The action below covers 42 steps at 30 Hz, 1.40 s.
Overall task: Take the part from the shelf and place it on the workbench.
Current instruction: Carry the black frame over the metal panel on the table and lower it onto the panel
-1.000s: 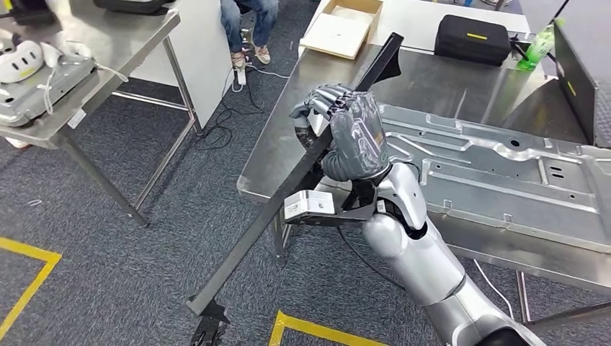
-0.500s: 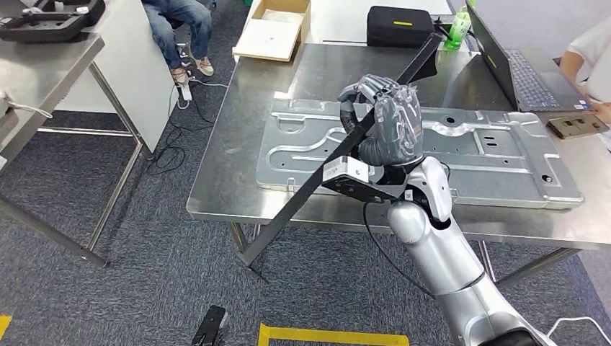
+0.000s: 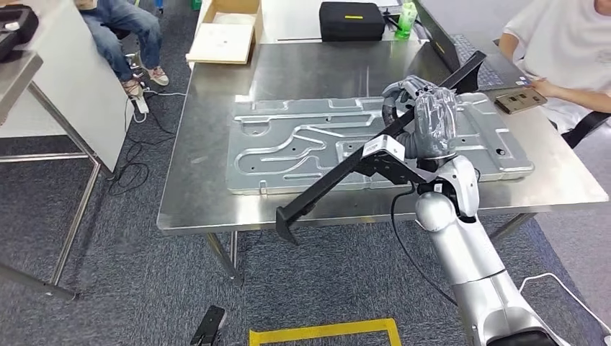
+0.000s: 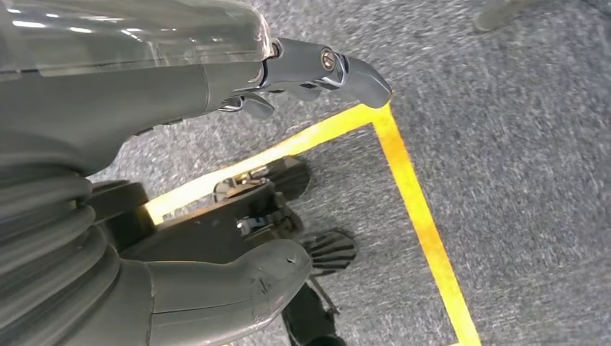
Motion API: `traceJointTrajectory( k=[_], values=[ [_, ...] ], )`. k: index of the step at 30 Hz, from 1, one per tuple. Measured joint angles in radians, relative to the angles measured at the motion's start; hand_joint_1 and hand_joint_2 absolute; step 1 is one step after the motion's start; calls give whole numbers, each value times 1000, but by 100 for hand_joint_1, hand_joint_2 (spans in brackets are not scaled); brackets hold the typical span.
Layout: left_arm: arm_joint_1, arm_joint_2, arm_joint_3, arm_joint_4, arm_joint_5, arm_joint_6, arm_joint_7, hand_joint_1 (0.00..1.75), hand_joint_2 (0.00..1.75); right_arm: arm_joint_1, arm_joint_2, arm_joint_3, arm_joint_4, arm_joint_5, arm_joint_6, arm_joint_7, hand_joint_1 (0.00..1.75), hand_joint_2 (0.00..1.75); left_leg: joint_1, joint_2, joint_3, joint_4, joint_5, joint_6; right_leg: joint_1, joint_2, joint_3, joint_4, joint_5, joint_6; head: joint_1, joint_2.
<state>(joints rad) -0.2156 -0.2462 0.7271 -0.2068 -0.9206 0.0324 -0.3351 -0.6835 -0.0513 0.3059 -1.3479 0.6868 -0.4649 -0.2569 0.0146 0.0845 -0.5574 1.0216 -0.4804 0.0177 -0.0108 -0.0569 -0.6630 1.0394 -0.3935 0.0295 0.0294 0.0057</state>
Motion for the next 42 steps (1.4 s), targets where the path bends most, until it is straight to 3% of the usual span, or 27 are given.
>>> traceJointTrajectory(
  k=[1, 3, 5, 7, 9, 10, 11, 13, 15, 18, 20, 21, 23, 25, 26, 29, 31, 34, 36, 39, 40, 41, 42],
  values=[
    [-1, 0, 0, 0, 0, 0, 0, 0, 175, 0, -1, -2, 4, 0, 0, -1, 175, 175, -3, 9, 4, -2, -3, -6, 5, 0, 2, -7, -5, -8, 0, 0],
    [-2, 0, 0, 0, 0, 0, 0, 0, 175, 0, -5, -6, 10, 0, -1, -2, 175, 175, -3, 24, 13, -6, -10, -19, 3, 24, 3, -10, -5, -21, -1, 0],
    [-4, 0, 0, 0, 0, -1, 0, 0, 175, -2, -8, -11, 14, 0, -1, -2, 175, 175, 0, -1, 7, 25, -36, -28, -2, 45, 11, -18, -4, -34, -1, 0],
    [-3, 1, 0, 0, 0, -2, 0, 0, 175, -5, -9, -12, 20, 0, -1, -2, 175, 175, 2, -52, -45, 137, -92, -30, -3, 64, 17, -22, -5, -46, -2, 0],
    [1, 2, 0, 0, -1, -3, 1, 0, 175, -5, -9, -14, 34, 0, -1, -2, 175, 175, 2, -75, -115, 262, -133, -29, 1, 85, 18, -20, -8, -52, -2, 0],
    [3, 3, 0, 0, -2, -3, 1, 0, 175, -5, -9, -17, 43, -1, -1, -2, 175, 175, 1, -78, -133, 285, -127, -27, 4, 95, 18, -18, -9, -54, -2, 0],
    [4, 4, 0, 0, -2, -3, 1, 0, 175, -5, -10, -22, 52, -2, -1, -2, 175, 175, 1, -79, -134, 266, -100, -23, 6, 104, 19, -16, -11, -55, -2, 0],
    [2, 5, 0, 0, -3, -4, 1, 0, 175, -5, -13, -34, 70, -3, -1, -2, 175, 175, -2, -84, -91, 144, -18, -11, 9, 119, 23, -11, -15, -54, -2, 0],
    [0, 6, 0, 0, -3, -4, -2, 0, 175, -8, -18, -48, 88, -3, -2, -3, 175, 175, -6, -94, -48, 37, 25, 1, 11, 128, 22, -7, -18, -48, -2, 0],
    [0, 7, 0, 0, -4, -4, -8, 0, 175, -10, -32, -72, 118, -3, -2, -10, 175, 175, -9, -97, -35, 4, 30, 10, 9, 132, 18, -10, -15, -30, -1, 0],
    [0, 6, 0, 0, -3, -6, -9, 0, 175, -12, -41, -85, 132, -3, 3, -19, 175, 175, -5, -93, -28, -13, 40, 19, 8, 115, 12, 6, -29, -20, 0, 0],
    [-1, 6, 0, 0, -3, -7, -9, 0, 175, -15, -44, -90, 138, -2, 6, -23, 175, 175, -2, -90, -24, -20, 45, 22, 7, 100, -4, 41, -51, -14, 0, 0],
    [-1, 6, 0, 0, -4, -12, -9, 0, 175, -20, -48, -94, 150, 3, 14, -27, 175, 175, -1, -83, -22, -25, 47, 25, 0, 75, -62, 164, -110, -3, 2, 0],
    [1, 6, 0, 0, -4, -14, -9, 0, 175, -19, -49, -94, 163, 19, 16, -27, 175, 175, 1, -76, -21, -24, 45, 23, -11, 67, -112, 257, -134, 9, 1, 0],
    [1, 6, 0, 0, -5, -15, -9, 0, 175, -17, -50, -94, 169, 29, 14, -27, 175, 175, 3, -73, -20, -23, 42, 20, -18, 64, -112, 252, -118, 15, 2, 0],
    [-1, 6, 0, 0, -11, -16, -9, 0, 175, -17, -52, -94, 179, 48, 11, -26, 175, 175, 11, -74, -20, -8, 29, 1, -30, 64, -16, 63, -30, 30, 2, 0],
    [-3, 7, 0, 0, -13, -16, -10, 0, 175, -17, -53, -94, 184, 58, 9, -24, 175, 175, 10, -78, -24, -1, 22, -14, -27, 71, 18, -1, -20, 24, 1, 0],
    [-4, 7, 0, 0, -14, -17, -12, 0, 175, -14, -54, -94, 192, 71, 9, -21, 175, 175, 11, -82, -24, 0, 18, -31, -22, 64, 17, 1, -26, -3, 0, 0],
    [-4, 7, -1, 0, -14, -18, -12, 0, 175, -15, -54, -94, 193, 73, 9, -20, 175, 175, 13, -83, -45, 50, -15, -37, -22, 56, 21, -2, -27, -22, 0, 0],
    [-3, 7, -1, 0, -15, -18, -13, 0, 175, -13, -54, -94, 197, 73, 9, -20, 175, 175, 11, -83, -141, 246, -102, -35, -11, 42, 25, -2, -32, -39, 0, 0],
    [-2, 7, -1, 0, -15, -18, -13, 0, 175, -12, -54, -94, 199, 73, 9, -20, 175, 175, 9, -83, -164, 289, -110, -33, -6, 37, 26, -2, -34, -42, 0, 0],
    [0, 7, -1, 0, -15, -19, -13, 0, 175, -11, -54, -94, 201, 73, 9, -20, 175, 175, 7, -82, -169, 293, -98, -28, -1, 32, 28, -1, -36, -45, 0, 0],
    [0, 7, -1, 0, -15, -19, -13, 0, 175, -10, -54, -93, 201, 73, 9, -20, 175, 175, 3, -80, -154, 254, -68, -21, 3, 27, 31, 0, -38, -47, 0, 0]
  ],
)
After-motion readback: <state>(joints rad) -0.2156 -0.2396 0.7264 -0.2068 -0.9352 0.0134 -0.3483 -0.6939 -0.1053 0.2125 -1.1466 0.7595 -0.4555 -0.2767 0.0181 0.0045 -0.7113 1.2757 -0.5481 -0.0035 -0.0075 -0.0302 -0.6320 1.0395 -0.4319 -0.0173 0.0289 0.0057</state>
